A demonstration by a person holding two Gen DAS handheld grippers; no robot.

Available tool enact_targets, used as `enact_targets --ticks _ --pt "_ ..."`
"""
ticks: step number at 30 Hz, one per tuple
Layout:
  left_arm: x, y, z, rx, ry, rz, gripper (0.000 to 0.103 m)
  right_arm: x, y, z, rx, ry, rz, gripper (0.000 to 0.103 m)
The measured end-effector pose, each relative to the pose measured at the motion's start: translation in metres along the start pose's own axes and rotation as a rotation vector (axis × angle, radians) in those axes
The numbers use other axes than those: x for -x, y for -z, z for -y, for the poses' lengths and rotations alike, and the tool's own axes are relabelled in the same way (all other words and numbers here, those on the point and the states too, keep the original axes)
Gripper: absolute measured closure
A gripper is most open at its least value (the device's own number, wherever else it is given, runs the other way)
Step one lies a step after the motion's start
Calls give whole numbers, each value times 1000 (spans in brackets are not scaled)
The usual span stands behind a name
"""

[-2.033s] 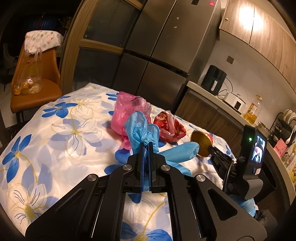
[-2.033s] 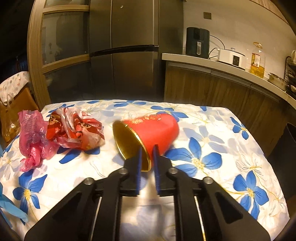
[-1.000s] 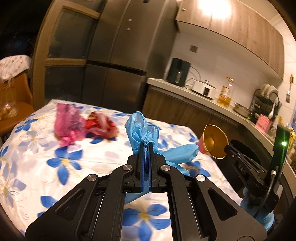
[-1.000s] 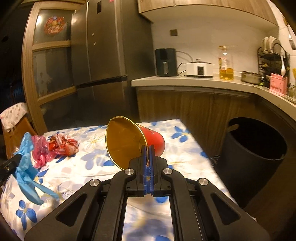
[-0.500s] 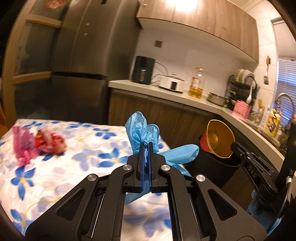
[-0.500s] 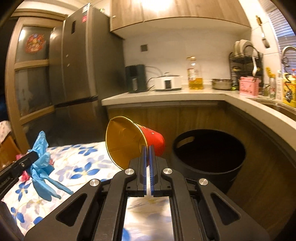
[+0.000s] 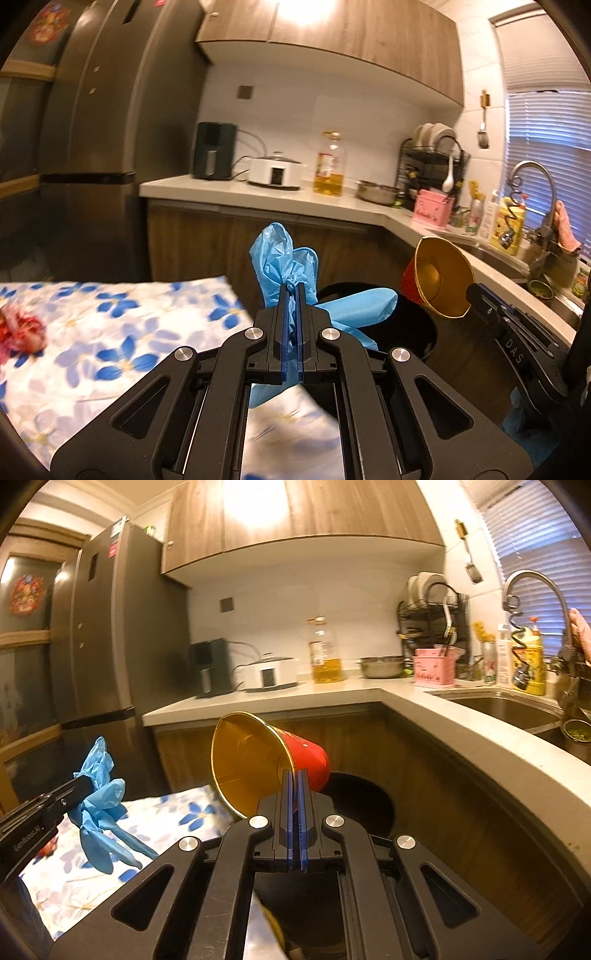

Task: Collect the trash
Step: 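Hold the blue glove in the left tool over the bin while the right tool holds the red cup there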

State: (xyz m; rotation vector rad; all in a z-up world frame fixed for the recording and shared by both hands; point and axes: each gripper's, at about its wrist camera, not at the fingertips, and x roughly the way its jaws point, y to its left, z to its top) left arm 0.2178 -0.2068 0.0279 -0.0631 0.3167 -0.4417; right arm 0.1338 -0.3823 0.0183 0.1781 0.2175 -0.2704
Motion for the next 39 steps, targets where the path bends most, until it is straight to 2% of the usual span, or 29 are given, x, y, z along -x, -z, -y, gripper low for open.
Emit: enact_targets --ticks 9,15,39 --pt "-42 -4 46 -49 69 17 101 -10 -3 24 -25 30 10 100" --pt "-64 -3 58 -60 91 14 101 -18 -2 29 -38 33 1 100" --pt "-113 9 67 -92 167 -22 101 -39 -4 35 -45 36 -18 100"
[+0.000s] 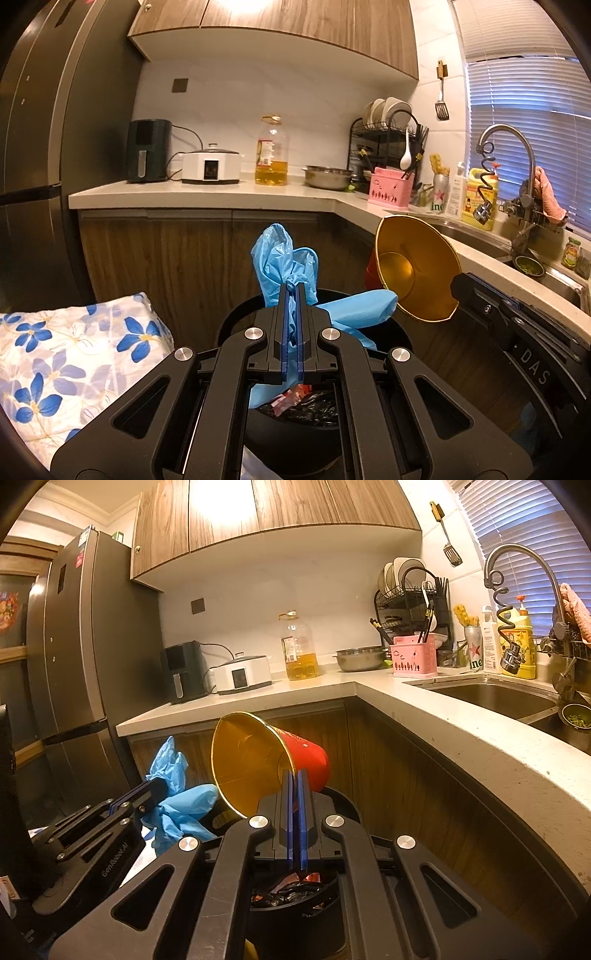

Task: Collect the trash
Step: 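Hold the blue glove in the left tool over the bin while the right tool holds the red cup there, then open both tools to drop the glove and cup into the bin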

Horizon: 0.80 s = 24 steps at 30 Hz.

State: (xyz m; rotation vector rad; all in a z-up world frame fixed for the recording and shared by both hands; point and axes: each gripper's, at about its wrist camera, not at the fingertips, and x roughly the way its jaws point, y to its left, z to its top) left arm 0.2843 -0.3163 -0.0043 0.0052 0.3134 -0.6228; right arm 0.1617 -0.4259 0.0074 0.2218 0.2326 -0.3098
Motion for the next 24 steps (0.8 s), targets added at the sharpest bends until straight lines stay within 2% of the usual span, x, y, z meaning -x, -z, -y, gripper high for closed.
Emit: enact_targets --ticks 19,21,23,24 --pt "-23 7 5 -5 59 -38 99 -21 6 11 -31 -30 -32 100" --pt "-25 8 5 -3 63 -44 91 -24 6 12 -36 -29 -40 99" --pt "-28 9 2 11 68 -44 72 -27 7 15 -42 -31 -50 98" --pt "-28 10 0 21 74 -48 68 -28 8 16 -42 -31 -54 96"
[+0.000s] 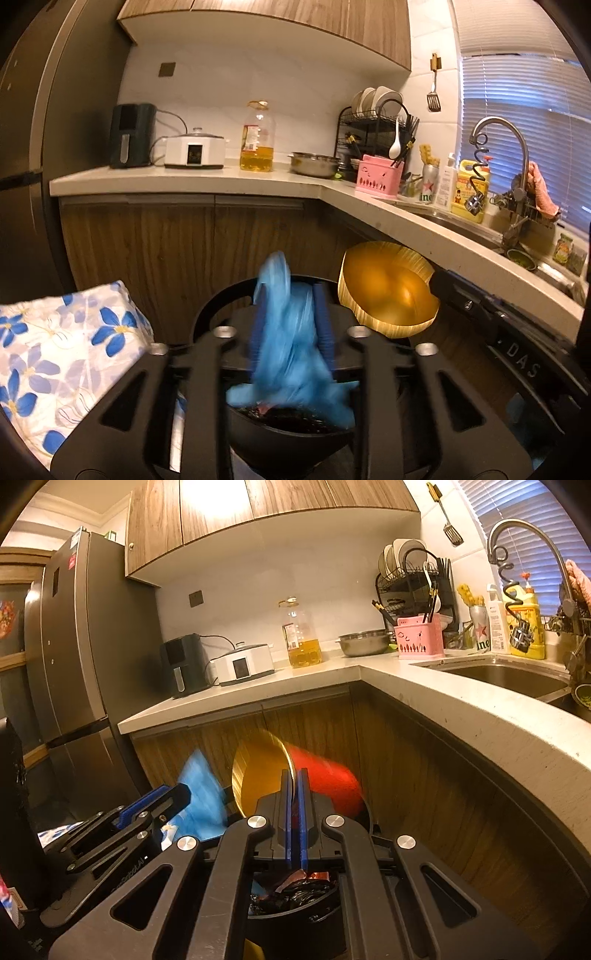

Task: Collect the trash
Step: 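Open both tools to drop the glove and cup into the bin, then move both tools back over the pink bag and red wrapper on the table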

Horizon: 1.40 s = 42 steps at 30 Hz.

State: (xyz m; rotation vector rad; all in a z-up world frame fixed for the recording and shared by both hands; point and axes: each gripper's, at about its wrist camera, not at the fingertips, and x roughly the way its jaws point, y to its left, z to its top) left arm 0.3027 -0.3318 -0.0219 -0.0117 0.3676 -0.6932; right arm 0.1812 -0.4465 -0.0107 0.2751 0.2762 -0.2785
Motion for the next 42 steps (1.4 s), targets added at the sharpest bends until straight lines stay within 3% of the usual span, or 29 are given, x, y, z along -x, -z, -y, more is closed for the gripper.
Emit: enact_targets --ticks 1,3,7,11,15,19,32,42 --pt "0 1 -2 10 5 1 61 0 1 1 1 4 -1 95" --pt "0 2 -4 19 21 0 57 0 2 2 -2 8 -4 94" --pt "2 3 -8 40 9 1 48 3 3 6 -13 17 -1 72" --pt "14 4 -15 63 -12 24 26 8 5 5 -8 22 1 57" --pt "32 6 -20 70 -66 36 17 17 6 2 -8 21 9 39" --pt "56 12 -28 90 -120 44 10 27 10 -5 -1 11 14 29" --pt "162 35 -82 172 -357 91 7 55 21 -56 44 -77 11 23" --pt "235 53 -139 195 -563 99 7 64 41 -140 99 -222 -17 23"
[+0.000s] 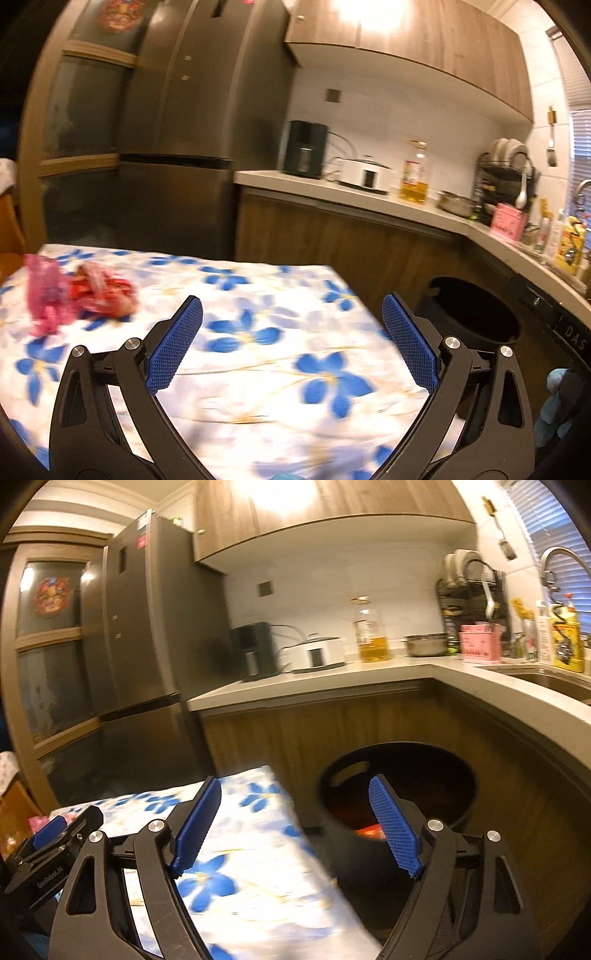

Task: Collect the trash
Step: 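Move both tools back over the pink bag and red wrapper on the table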

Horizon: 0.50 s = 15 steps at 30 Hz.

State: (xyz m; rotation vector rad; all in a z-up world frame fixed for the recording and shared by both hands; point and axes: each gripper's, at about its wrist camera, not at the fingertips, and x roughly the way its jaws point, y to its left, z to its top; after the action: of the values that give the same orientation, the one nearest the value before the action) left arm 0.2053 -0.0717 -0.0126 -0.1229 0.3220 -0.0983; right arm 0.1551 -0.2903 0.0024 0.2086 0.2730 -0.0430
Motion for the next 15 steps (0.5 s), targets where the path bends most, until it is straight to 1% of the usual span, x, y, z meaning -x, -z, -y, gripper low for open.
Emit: enact_targets --ticks 9,15 --pt "28 -2 -85 39 -190 35 7 -17 9 -86 66 -166 -30 23" --pt "35 -2 -149 44 -341 51 7 -33 21 -148 99 -271 -61 23"
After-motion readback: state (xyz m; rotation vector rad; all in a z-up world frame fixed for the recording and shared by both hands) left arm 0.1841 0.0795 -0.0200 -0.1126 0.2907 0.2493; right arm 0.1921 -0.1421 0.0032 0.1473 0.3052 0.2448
